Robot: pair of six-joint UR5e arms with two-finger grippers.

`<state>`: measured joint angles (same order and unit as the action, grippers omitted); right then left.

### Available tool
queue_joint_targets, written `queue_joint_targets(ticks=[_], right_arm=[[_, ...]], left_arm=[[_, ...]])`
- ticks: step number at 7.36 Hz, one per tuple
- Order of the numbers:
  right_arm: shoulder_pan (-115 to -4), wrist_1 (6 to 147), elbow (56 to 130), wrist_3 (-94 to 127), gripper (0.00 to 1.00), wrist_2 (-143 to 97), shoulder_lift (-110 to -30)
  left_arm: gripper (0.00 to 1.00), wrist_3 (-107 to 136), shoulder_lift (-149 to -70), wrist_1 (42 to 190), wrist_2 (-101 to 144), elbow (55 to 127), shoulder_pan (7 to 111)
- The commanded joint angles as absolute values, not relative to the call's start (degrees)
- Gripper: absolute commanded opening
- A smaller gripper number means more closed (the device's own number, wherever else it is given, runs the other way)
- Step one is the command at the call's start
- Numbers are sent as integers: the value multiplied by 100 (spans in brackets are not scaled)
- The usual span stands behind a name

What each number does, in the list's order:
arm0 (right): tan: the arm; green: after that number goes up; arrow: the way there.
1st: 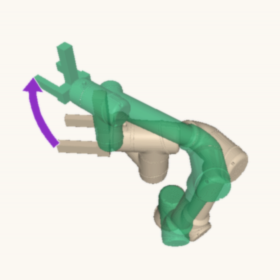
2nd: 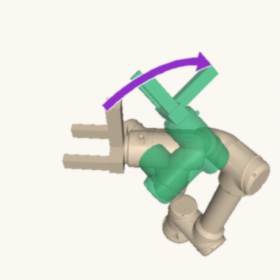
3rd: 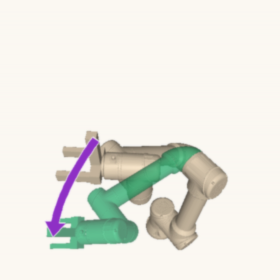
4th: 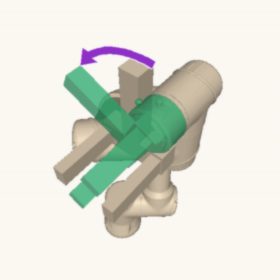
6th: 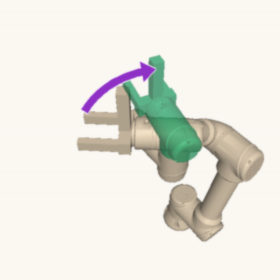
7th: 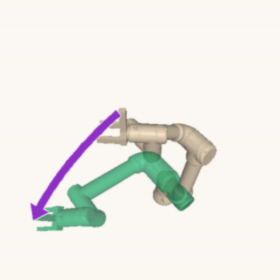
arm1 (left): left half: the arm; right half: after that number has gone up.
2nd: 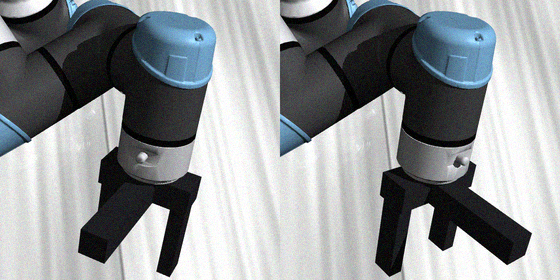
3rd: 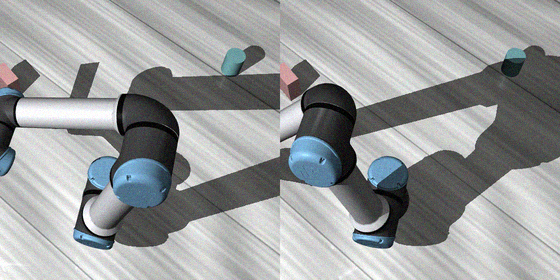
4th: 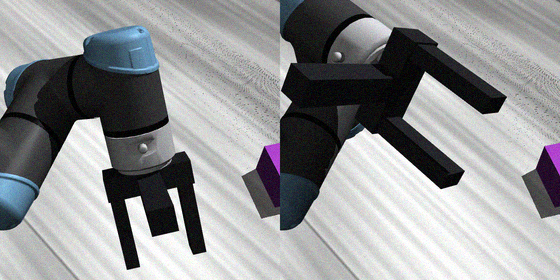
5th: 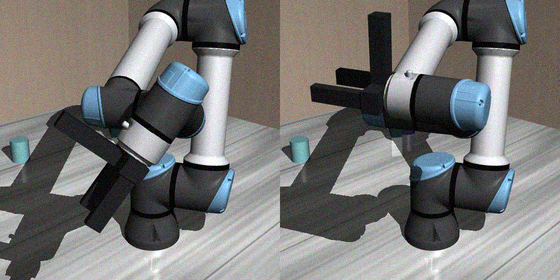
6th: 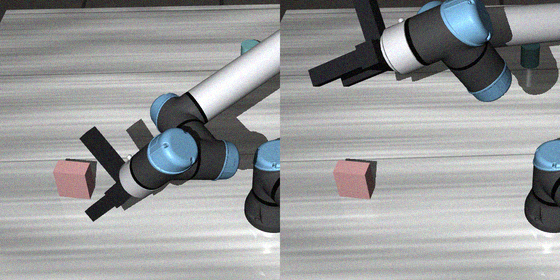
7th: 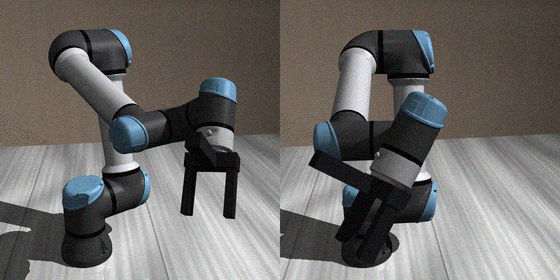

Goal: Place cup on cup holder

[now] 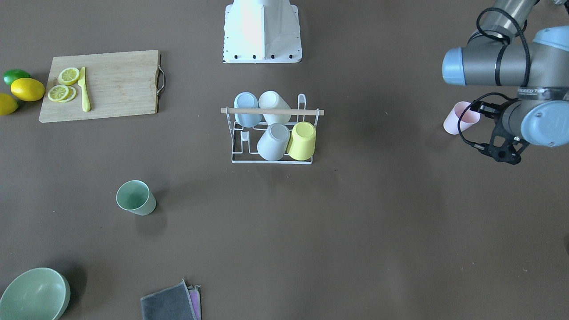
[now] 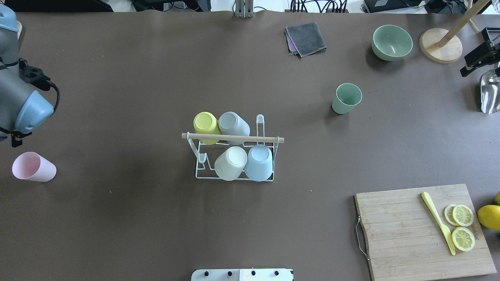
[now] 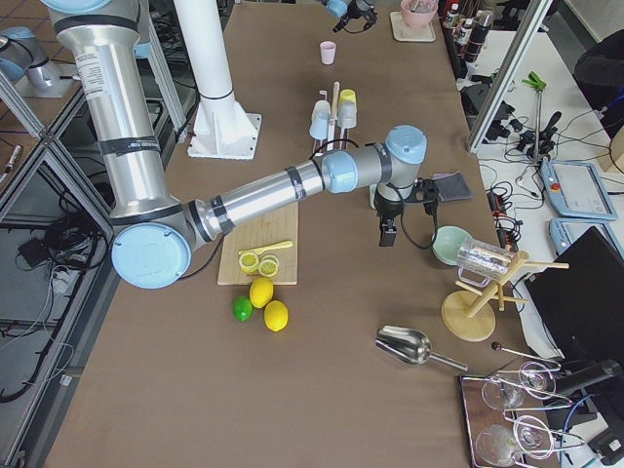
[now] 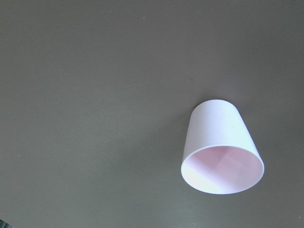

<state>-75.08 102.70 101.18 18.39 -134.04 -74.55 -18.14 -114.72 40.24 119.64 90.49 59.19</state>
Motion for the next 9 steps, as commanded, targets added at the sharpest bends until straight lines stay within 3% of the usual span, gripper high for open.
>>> queue_joint_targets(ticks=[1, 3, 4, 9], right_arm=[[-7060, 10686, 10046, 1881, 100, -13307, -6841], [-6848, 10862, 9653, 2241, 100, -13333, -6209], [-6734, 10950, 9111, 2241, 100, -13298, -5761], [-6444, 10925, 5438, 1118, 100, -13404, -3449]], left_arm=[[98, -2248, -12022, 3789, 11821, 8282, 5740], [98, -2601, -12365, 3612, 11734, 7579, 5547], [98, -2715, -12384, 3612, 11612, 7541, 5511], [98, -2821, -12445, 3621, 11672, 7120, 5142]])
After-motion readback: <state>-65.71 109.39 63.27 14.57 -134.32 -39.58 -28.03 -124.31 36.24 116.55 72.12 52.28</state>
